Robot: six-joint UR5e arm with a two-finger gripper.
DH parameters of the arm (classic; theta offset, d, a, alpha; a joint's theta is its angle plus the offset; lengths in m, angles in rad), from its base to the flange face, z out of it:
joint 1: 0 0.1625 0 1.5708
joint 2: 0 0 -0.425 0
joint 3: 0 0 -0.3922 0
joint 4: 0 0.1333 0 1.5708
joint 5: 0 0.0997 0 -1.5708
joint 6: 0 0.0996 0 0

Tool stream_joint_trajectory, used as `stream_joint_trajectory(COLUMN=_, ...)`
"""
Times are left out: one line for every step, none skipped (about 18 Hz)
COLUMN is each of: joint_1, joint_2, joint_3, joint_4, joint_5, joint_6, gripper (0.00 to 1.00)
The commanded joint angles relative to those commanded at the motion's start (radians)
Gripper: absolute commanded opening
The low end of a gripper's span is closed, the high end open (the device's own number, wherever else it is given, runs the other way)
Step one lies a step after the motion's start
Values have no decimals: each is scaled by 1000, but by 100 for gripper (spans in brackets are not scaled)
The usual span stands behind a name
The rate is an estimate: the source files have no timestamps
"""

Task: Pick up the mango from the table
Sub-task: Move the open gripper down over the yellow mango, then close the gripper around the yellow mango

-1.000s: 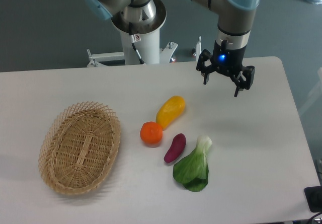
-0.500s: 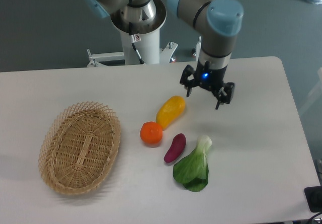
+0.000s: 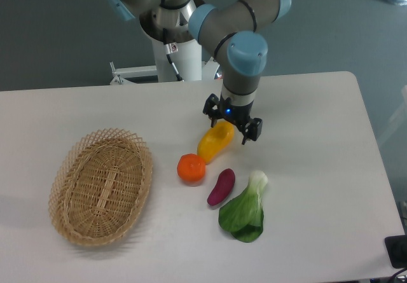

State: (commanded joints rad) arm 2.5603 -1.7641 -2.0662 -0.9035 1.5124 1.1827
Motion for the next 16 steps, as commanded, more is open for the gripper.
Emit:
stream_joint_trajectory(joint_1=-6, joint_2=-2, joint_3=-3, joint_4=0, joint_5=6, joint_6=0, gripper=100)
stream_joint_trajectory(joint_1=-8, joint_2=-2, joint_3=-2, joint_4=0, joint_5=8, joint_6=0, gripper=100)
stream_joint_trajectory(joint_1=-8, joint_2=-5, joint_3=-3, joint_4=0, joint_5=8, joint_6=2, gripper=100)
stream_joint_trajectory(joint_1=-9, joint_2=-14, joint_3=-3, joint_4=0, joint_5=11, joint_6=6, gripper=100)
stream_joint_trajectory(joint_1=-9, joint_2=-17, joint_3=-8, joint_4=0, joint_5=12, joint_6=6, gripper=100)
stream_joint_trajectory(joint_1=-9, joint_2=-17, joint_3=-8, joint_4=0, joint_5=12, joint_6=6, gripper=100)
stream_joint_trajectory(joint_1=-9, joint_2=-18, joint_3=-9, joint_4=0, joint_5=12, joint_6=6, gripper=100)
stream_joint_trajectory(joint_1=-9, joint_2=-32, joint_3=-14, joint_4=0, joint_5=12, joint_6=3, gripper=100)
stream_joint_trajectory(joint_1=-11, joint_2=-35, joint_3=-14, joint_4=2, joint_5=12, joint_6=2, gripper=100)
stream_joint_trajectory(joint_1=-17, joint_2=-46, joint_3=-14, joint_4=17, joint_5=14, joint_6=-5, gripper=100)
stream_joint_trajectory(joint_1=-17, joint_2=-48, joint_3=-18, joint_4=35, joint_5=15, joint_6=-8, gripper=100)
stream_joint_trajectory(joint_1=-20, joint_2=-49, joint_3=-23, joint_4=44, joint_5=20, joint_6=-9, gripper=100)
stream_joint_trajectory(joint_1=-22, joint_2=-52, joint_3=-28, joint_4=55, joint_5=20, joint_6=-9, gripper=100)
stream_joint_trajectory(joint_1=-22, joint_2=-52, joint_3=-31, joint_4=66, joint_5=17, joint_6=-11, gripper=100)
stream_joint_trajectory(joint_1=-22, joint_2=-52, joint_3=-32, joint_4=69, joint_5=18, joint_6=-15, gripper=100)
stream_joint_trajectory(joint_1=-22, joint_2=-52, joint_3=-35, joint_4=71, joint_5=20, joint_6=-17, gripper=100)
